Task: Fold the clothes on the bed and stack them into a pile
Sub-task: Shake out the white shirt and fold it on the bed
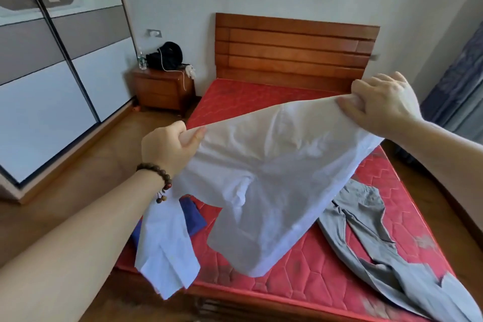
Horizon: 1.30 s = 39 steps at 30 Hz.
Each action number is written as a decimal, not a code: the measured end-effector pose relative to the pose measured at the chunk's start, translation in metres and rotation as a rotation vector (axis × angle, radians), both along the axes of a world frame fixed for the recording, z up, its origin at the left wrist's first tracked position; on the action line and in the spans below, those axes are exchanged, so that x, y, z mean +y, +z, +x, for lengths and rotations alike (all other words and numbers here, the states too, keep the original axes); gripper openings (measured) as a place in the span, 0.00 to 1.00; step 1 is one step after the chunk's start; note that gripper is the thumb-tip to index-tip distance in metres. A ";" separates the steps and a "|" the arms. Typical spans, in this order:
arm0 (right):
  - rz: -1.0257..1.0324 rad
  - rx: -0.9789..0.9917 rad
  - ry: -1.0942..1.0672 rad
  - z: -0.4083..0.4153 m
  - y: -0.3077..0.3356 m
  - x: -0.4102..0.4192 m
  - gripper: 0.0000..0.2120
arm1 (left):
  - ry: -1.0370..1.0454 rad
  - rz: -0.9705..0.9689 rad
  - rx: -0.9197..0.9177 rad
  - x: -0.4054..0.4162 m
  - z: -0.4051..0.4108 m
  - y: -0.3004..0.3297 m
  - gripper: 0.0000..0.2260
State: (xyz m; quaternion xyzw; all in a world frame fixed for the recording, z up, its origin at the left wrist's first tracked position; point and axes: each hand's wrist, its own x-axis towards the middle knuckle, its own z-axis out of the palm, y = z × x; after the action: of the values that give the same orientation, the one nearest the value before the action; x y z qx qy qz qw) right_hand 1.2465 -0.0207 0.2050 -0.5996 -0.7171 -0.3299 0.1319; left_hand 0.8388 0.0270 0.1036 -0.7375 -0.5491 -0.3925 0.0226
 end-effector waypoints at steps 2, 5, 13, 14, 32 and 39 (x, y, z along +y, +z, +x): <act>-0.019 -0.010 0.012 0.001 -0.005 0.014 0.23 | 0.030 0.005 0.042 0.007 0.001 -0.013 0.28; -0.097 -0.023 -0.003 0.003 -0.025 0.047 0.23 | 0.045 -0.004 0.105 0.031 0.003 -0.041 0.27; -0.477 0.045 -0.185 0.001 -0.173 0.149 0.18 | -0.061 -0.584 0.404 0.115 0.026 -0.171 0.19; -0.504 0.051 -0.222 0.003 -0.194 0.160 0.19 | -0.075 -0.646 0.432 0.122 0.032 -0.188 0.19; -0.523 0.064 -0.052 0.083 -0.423 0.356 0.17 | 0.118 -0.562 0.379 0.284 0.106 -0.376 0.17; -0.573 0.013 -0.124 0.095 -0.507 0.443 0.18 | 0.228 -0.569 0.535 0.376 0.136 -0.443 0.15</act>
State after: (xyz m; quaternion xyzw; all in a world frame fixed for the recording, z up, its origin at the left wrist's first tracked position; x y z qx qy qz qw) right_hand 1.3418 0.4218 -0.3018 -0.6571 -0.7422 -0.1174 -0.0588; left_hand 0.9746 0.4031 -0.3398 -0.7247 -0.6889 -0.0143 0.0028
